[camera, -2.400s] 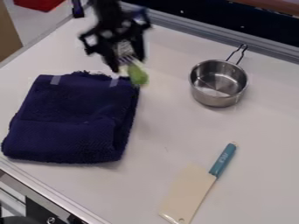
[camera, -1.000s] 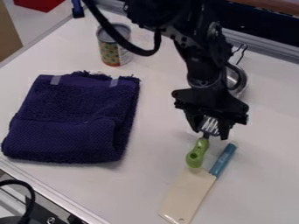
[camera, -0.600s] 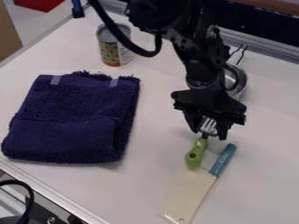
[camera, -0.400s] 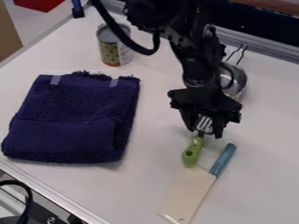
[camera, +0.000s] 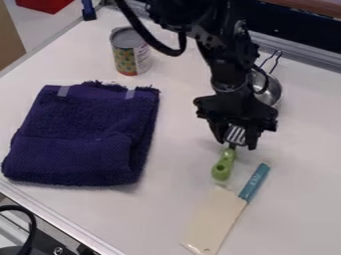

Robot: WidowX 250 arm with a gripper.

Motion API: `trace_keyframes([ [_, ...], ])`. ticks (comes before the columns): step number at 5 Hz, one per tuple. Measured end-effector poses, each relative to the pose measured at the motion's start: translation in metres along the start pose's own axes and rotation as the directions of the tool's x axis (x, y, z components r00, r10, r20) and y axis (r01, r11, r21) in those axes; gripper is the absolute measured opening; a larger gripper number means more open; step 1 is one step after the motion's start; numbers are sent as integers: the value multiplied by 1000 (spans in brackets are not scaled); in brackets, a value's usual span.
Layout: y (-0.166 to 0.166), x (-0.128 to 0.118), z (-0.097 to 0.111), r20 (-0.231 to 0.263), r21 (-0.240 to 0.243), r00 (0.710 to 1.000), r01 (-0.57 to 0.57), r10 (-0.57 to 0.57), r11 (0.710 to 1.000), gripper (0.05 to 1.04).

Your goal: Move the green spatula in between the purple cloth and the blue knife

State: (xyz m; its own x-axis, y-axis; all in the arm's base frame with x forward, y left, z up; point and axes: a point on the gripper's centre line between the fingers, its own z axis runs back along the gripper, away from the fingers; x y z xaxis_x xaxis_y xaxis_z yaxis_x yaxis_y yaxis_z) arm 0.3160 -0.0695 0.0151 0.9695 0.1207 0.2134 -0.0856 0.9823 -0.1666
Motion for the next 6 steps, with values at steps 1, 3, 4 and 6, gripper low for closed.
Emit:
trace_keyframes([
  [1,1,2,0,12,9,1000,-9,9,1000,654],
  [3,5,5,11,-4,19,998,-64,64,998,1001],
  [4,5,19,44,68,-56,989,-131,135,990,1000],
  [6,30,30,76,121,-30,968,-220,222,975,999],
])
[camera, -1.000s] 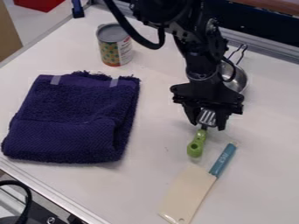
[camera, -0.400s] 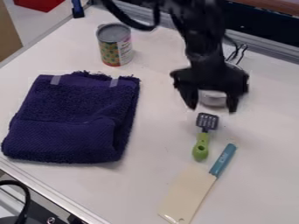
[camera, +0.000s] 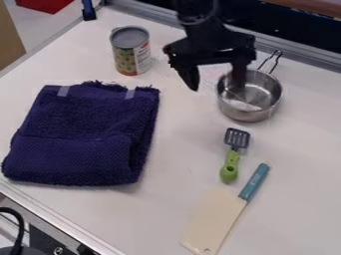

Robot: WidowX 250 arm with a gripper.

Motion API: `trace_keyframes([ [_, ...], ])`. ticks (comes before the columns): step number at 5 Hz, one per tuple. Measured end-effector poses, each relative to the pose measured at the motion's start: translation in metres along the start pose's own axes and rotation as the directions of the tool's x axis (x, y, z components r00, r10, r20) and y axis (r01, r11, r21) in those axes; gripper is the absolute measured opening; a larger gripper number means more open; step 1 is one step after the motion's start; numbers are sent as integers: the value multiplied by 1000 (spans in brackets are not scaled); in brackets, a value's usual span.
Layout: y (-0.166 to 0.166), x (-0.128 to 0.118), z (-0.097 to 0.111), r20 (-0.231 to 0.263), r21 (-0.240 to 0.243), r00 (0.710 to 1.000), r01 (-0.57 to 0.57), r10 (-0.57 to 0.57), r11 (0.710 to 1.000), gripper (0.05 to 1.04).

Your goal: Move the green spatula in between the purple cloth and the blue knife

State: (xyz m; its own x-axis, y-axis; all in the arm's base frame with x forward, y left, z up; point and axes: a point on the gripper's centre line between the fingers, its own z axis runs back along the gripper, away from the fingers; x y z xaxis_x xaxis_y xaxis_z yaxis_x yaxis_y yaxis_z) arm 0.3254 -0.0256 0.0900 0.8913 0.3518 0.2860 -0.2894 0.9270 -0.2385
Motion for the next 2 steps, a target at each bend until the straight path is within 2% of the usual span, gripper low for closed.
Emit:
trace_keyframes([
  [1,30,18,3,78,80,995,-61,55,995,999],
  [2,65,51,3,114,133,985,-145,130,980,999],
])
